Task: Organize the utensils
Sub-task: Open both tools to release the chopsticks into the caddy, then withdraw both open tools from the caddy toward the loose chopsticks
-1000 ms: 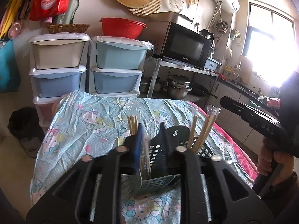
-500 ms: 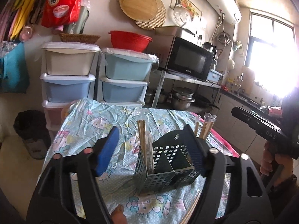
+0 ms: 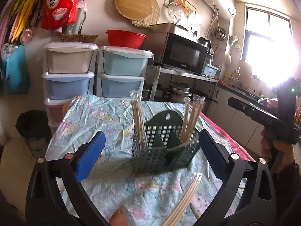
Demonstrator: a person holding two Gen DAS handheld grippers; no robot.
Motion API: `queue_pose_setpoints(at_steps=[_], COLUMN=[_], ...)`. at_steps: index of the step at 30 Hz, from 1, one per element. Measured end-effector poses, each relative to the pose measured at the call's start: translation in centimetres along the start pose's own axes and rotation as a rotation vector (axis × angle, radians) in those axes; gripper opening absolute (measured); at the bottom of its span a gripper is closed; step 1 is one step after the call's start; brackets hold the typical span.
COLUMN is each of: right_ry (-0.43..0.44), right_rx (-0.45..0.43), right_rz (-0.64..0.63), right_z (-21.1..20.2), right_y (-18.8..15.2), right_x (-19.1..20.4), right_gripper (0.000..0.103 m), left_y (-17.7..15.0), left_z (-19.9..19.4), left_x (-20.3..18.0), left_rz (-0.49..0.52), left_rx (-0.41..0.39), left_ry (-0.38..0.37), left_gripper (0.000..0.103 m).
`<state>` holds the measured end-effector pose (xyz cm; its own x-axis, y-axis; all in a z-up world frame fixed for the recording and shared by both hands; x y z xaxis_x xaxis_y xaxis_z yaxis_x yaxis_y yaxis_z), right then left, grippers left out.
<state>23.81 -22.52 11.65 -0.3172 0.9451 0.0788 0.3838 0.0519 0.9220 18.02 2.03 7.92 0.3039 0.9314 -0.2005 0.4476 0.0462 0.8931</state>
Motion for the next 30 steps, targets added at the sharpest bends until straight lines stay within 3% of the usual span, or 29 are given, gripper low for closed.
queue_pose_setpoints(at_steps=[13, 23, 26, 30], right_ry=[0.007, 0.015, 0.014, 0.017], right_rx=[0.067, 0.153, 0.174, 0.196], right_rz=[0.006, 0.008, 0.01, 0.013], right_z=[-0.7, 0.1, 0.3, 0.5], right_y=[-3.8, -7.5, -8.5, -9.5], right_x=[0.5, 1.1, 1.1, 1.2], right_gripper=[0.052, 0.052, 0.052, 0.051], left_y=[-6.0, -11.7, -13.4, -15.0], left_z=[0.6, 1.8, 2.1, 2.1], left_x=[-0.2, 0.3, 0.5, 0.9], left_rz=[-0.018, -0.107, -0.147, -0.182], left_rx=[0.137, 0.326, 0.377, 0.422], left_ry=[-0.011, -0.047, -0.067, -0.081], left_gripper=[0.091, 0.034, 0.021, 0.015])
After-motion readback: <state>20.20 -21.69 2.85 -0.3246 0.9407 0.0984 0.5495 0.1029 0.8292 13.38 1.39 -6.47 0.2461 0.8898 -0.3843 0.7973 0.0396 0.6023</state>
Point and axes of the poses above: each gripper's, at about its wrist camera, not at the fingertips, and z roughly the way its jaws point, x to its left, y to its top, the point moved 5 cm from there along z, roughly the way its jaws point, and after that the axes turned 2 degrees about x, right-handed, at the moved point
